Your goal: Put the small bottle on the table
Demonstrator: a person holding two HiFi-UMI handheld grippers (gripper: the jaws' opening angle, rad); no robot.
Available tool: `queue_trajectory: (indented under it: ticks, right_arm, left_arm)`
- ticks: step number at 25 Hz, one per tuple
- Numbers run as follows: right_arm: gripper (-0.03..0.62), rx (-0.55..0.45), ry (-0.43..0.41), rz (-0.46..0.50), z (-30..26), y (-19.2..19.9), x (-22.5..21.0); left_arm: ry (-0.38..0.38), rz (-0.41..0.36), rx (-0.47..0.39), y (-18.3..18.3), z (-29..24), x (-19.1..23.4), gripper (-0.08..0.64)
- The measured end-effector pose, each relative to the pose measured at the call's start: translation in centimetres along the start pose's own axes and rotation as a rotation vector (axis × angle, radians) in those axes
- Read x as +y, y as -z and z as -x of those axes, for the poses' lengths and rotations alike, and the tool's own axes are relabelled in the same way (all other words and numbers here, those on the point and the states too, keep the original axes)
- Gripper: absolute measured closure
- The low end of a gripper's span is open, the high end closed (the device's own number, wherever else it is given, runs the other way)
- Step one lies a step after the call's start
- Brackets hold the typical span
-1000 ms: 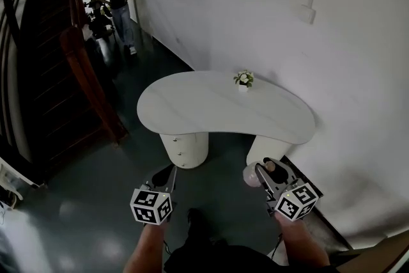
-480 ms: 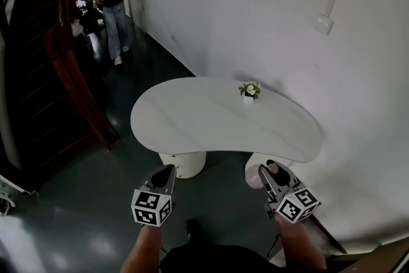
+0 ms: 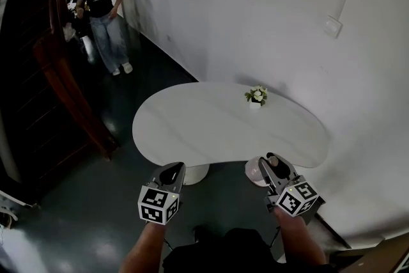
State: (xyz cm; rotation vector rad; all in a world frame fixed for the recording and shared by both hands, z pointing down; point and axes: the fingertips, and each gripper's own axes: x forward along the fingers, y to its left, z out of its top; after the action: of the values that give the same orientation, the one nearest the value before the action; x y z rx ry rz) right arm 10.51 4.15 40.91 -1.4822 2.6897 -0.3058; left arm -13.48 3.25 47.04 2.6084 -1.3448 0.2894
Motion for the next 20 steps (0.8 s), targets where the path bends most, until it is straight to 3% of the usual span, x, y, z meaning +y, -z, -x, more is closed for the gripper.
queue_trajectory:
  ticks: [11,20]
  right_arm:
    - [0.448,0.033,-0.006,-0.022,-5.7,0.7,-1.8]
    - [0.448,0.044,-0.026,-0.039,-10.8,0.7,-8.8]
  left_arm:
    - [-0.018,0.019,-0.016,-1.8,-3.7,4.4,0.548]
    - [-0.054,0.043,0.010,-3.1,-11.6,7.2,0.549]
